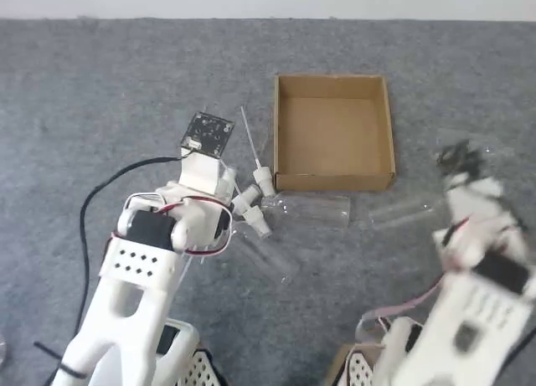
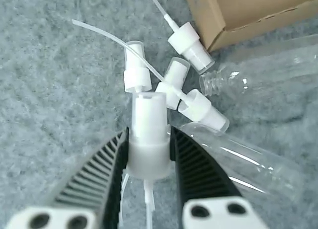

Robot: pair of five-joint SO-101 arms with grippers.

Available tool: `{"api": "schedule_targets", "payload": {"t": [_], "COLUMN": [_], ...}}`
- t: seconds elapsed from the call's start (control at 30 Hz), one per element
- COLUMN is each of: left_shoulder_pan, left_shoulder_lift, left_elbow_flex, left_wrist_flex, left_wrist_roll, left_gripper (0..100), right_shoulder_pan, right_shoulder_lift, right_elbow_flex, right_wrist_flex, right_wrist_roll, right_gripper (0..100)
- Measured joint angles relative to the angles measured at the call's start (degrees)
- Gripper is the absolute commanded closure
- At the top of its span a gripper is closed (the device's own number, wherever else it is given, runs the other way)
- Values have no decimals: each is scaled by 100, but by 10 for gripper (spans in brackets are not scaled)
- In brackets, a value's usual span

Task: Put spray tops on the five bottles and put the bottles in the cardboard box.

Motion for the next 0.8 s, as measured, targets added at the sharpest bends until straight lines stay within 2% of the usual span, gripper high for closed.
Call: {"api": "schedule_targets", "payload": {"t": [0.17, 0.33, 0.67, 0.8], "left_shoulder_pan": [9, 9, 9, 9], "left_shoulder_lift": [0, 0, 0, 0], "left_elbow_flex": [0, 0, 0, 0], "left_wrist_flex": [-35, -35, -35, -35], "left_wrist_roll": [-18, -18, -18, -18], "left_gripper": [986, 986, 986, 986], "right_shoulder_pan": [598, 730, 563, 325], "right_shoulder_lift": [2382, 4237, 6409, 6866], "right_elbow_flex": [-1705, -2796, -3859, -4281], "right_wrist_flex": [0, 0, 0, 0], "right_wrist_roll": [791, 1248, 1284, 1002], "right_gripper": [685, 680, 680, 680]}}
